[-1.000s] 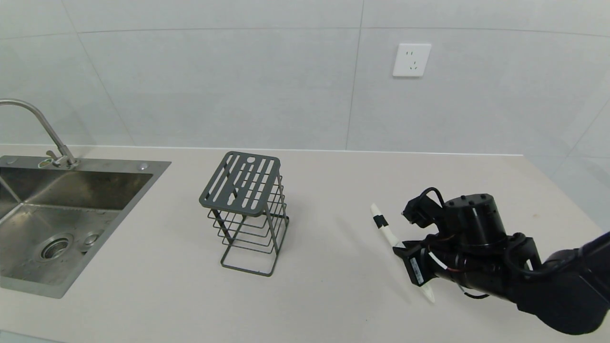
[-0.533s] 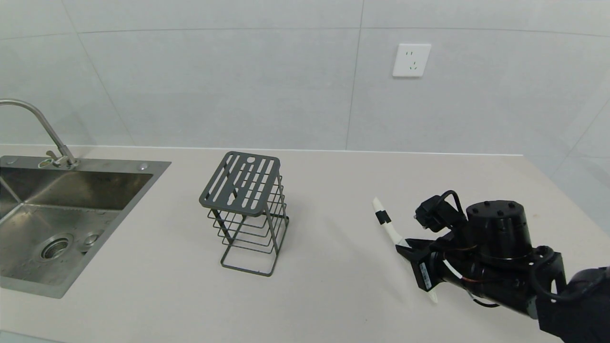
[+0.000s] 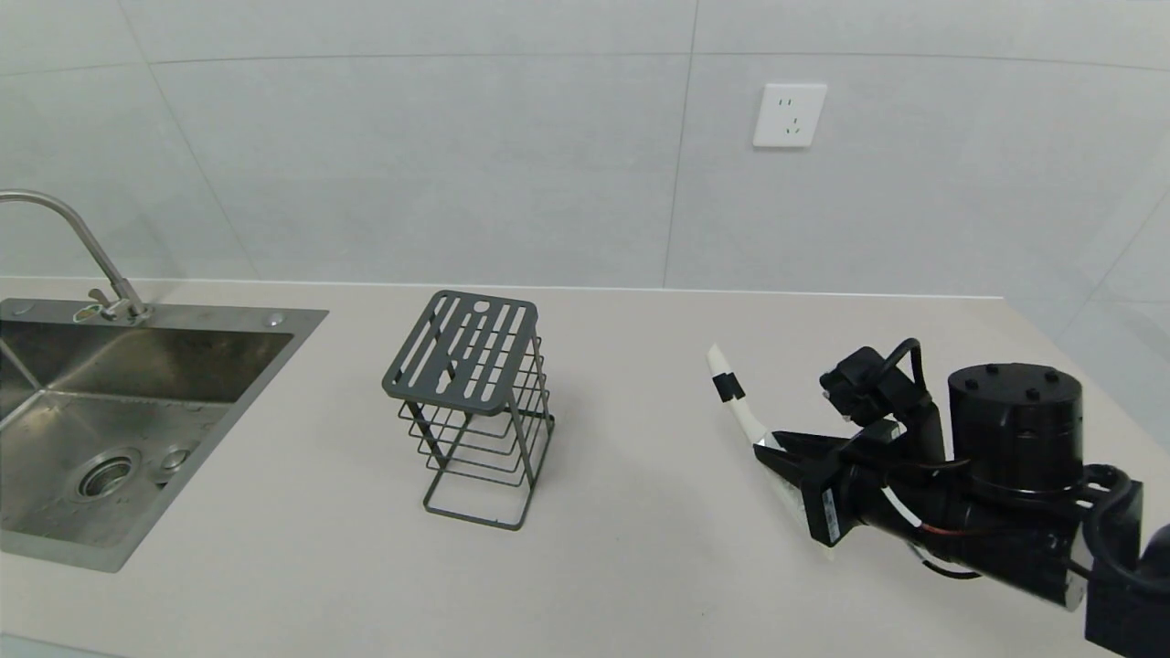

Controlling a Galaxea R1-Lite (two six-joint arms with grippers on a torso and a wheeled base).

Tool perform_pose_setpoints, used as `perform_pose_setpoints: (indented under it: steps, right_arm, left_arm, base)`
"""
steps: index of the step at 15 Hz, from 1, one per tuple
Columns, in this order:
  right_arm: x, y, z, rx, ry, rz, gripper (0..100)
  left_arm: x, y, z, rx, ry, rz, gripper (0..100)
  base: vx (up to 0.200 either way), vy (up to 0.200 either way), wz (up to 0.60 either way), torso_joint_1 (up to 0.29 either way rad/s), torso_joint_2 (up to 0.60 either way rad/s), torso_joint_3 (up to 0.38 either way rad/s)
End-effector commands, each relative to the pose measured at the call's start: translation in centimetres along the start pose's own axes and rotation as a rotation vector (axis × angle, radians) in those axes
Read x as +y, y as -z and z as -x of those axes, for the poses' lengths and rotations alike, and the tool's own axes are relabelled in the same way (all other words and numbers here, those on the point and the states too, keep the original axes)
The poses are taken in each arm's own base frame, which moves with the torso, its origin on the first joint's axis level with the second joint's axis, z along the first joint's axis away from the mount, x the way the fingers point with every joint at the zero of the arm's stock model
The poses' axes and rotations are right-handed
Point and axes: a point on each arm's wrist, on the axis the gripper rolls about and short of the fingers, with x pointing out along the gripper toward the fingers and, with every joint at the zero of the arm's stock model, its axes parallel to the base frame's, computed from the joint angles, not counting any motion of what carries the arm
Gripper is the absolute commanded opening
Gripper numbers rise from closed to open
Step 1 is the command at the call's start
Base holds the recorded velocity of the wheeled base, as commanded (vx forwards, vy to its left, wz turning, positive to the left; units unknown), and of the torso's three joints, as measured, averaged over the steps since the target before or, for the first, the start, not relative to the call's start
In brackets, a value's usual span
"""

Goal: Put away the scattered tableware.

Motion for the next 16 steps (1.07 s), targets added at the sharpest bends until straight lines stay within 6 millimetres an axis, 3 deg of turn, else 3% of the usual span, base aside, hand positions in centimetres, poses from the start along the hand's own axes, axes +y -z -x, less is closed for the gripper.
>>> perform_pose_setpoints:
  steps: [1, 3, 7, 12, 16]
  right_arm:
    - [0.1, -0.7, 0.8, -0.038, -0.003, 0.002, 0]
    - [0.4, -1.3, 1.9, -0.080, -0.033, 0.007, 0]
    - [0.3, -1.5, 2.6, -0.102, -0.039, 0.005, 0]
    - [0.3, -1.1, 3.1, -0.180, -0.096, 0.009, 0]
    - [-0.4, -1.7, 3.4, -0.266, -0.103, 0.013, 0]
  left_arm:
    - [0.8, -2.1, -2.4, 0.055, 0.088, 0.053, 100]
    - [1.5, -4.1, -6.7, 0.042, 0.201, 0.097, 100]
    - [2.4, -3.8, -14.0, -0.026, 0.392, 0.072, 100]
    - [3.0, -1.1, -19.6, -0.070, 0.648, 0.027, 100]
    - [3.8, 2.9, -23.7, -0.048, 0.724, 0.026, 100]
  base:
    - [0.000, 0.000, 0.00, 0.000, 0.00, 0.000]
    - [0.000, 0.000, 0.00, 0.000, 0.00, 0.000]
    - [0.000, 0.000, 0.00, 0.000, 0.00, 0.000]
    - [0.000, 0.000, 0.00, 0.000, 0.00, 0.000]
    - [0.000, 0.000, 0.00, 0.000, 0.00, 0.000]
